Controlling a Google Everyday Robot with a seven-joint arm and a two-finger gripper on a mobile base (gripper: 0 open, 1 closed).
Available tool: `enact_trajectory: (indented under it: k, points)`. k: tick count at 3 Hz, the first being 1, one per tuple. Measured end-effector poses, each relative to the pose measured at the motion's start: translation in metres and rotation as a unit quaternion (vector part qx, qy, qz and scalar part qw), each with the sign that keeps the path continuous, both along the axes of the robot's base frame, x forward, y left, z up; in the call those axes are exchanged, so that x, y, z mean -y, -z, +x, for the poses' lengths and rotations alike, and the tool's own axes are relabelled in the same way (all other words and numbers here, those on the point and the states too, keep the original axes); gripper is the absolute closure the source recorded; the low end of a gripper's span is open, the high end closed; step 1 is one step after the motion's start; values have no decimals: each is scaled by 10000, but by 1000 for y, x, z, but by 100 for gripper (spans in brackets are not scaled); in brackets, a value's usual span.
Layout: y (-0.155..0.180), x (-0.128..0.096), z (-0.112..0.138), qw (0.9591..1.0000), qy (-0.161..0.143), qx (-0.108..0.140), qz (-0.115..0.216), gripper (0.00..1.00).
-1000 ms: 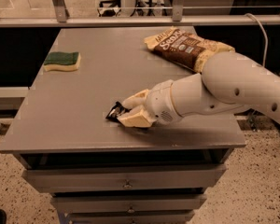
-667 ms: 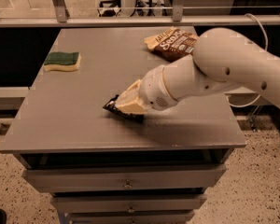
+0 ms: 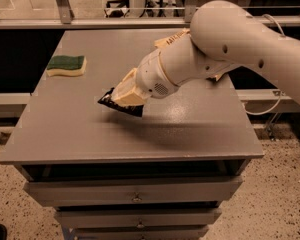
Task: Move rxbar chocolate near sponge
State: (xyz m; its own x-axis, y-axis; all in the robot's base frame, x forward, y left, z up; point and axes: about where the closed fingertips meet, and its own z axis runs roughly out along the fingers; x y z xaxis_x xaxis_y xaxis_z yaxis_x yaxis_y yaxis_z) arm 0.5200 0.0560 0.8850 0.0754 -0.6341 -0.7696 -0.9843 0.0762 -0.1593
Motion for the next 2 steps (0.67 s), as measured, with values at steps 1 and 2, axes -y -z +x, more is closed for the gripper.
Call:
enact_trajectory:
  k: [1, 2]
  points:
    - [1, -16, 32, 9995, -226, 196, -32, 100]
    - [5, -41, 81, 9984, -404, 404, -27, 100]
